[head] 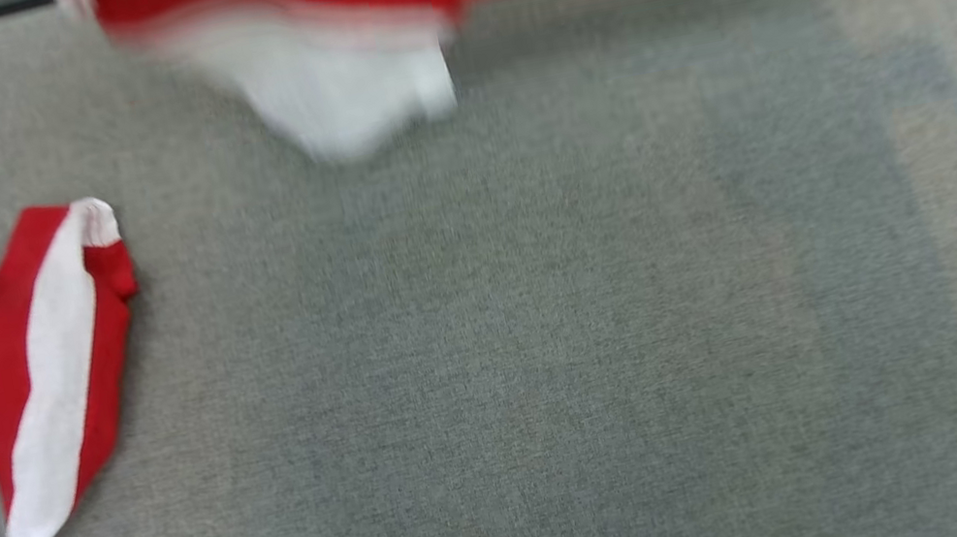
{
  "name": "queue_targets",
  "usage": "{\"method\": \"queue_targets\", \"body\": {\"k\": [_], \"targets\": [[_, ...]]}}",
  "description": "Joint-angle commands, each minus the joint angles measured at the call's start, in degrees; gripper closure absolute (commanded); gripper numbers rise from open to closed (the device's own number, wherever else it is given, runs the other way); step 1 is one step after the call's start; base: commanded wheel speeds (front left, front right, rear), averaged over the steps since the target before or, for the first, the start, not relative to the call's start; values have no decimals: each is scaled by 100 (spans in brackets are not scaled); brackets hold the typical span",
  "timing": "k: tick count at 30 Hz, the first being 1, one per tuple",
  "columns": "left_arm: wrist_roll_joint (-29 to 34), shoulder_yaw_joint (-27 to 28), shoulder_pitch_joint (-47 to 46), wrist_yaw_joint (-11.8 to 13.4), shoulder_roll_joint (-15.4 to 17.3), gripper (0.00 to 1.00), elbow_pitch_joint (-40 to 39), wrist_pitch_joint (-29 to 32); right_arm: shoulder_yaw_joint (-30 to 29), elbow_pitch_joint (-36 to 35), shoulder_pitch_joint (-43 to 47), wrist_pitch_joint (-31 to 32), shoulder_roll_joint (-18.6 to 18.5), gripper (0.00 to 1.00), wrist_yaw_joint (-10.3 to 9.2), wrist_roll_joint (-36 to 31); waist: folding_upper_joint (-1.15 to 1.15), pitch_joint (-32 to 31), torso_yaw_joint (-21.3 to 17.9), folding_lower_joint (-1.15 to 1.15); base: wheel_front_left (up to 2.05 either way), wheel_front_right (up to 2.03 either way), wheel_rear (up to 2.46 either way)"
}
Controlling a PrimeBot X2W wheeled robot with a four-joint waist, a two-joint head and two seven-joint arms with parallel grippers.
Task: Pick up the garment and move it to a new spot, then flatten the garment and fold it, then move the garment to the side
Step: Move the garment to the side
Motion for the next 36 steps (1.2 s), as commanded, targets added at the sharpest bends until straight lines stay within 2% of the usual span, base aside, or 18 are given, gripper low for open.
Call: {"method": "queue_targets", "body": {"k": [1, 7, 8, 9, 15, 17, 22, 29, 33, 36], "targets": [[100, 50, -328, -121, 24, 100, 371, -201, -55, 335, -351, -299, 26, 100, -4, -111, 0, 566, 40, 0, 0, 0, 0], [410, -40, -1185, -587, 13, 100, 1489, -992, -206, 1534, -1126, -1272, 169, 100, -4, -476, 0, 886, 221, 0, 0, 0, 0], [490, -158, -1211, -788, -39, 100, 1721, -1162, -123, 1774, -1074, -1400, 216, 100, -4, -489, 0, 964, 289, 0, 0, 0, 0], [526, -222, -1163, -874, -65, 100, 1823, -1219, -61, 1895, -985, -1436, 232, 100, -3, -447, 0, 999, 322, 0, 0, 0, 0], [682, -811, -465, -1271, -185, 100, 2248, -1452, 435, 2270, -129, -1491, 196, 100, -3, -152, 0, 1089, 455, 0, 0, 0, 0], [921, -1229, -127, -1322, -38, 100, 2281, -1472, 558, 2212, 278, -1493, 156, 100, -4, -45, 0, 1066, 487, 0, 0, 0, 0], [1048, -1977, 929, -1348, 222, 100, 2270, -1596, 917, 2128, 1239, -1491, 29, 100, -3, 252, 0, 886, 547, 0, 0, 0, 0], [736, -2833, 2296, -1348, 769, 100, 2022, -1564, 1503, 2242, 2231, -1491, -335, 100, -4, 786, 0, 395, 573, 0, 0, 0, 0], [690, -3161, 2727, -1348, 1004, 100, 1938, -1514, 1865, 2446, 2442, -1492, -506, 100, -4, 1045, 0, 162, 567, 0, 0, 0, 0], [592, -3433, 3098, -1348, 1185, 100, 1853, -1442, 2361, 2666, 2622, -1445, -632, 100, -4, 1298, 0, -70, 553, 0, 0, 0, 0]]}}
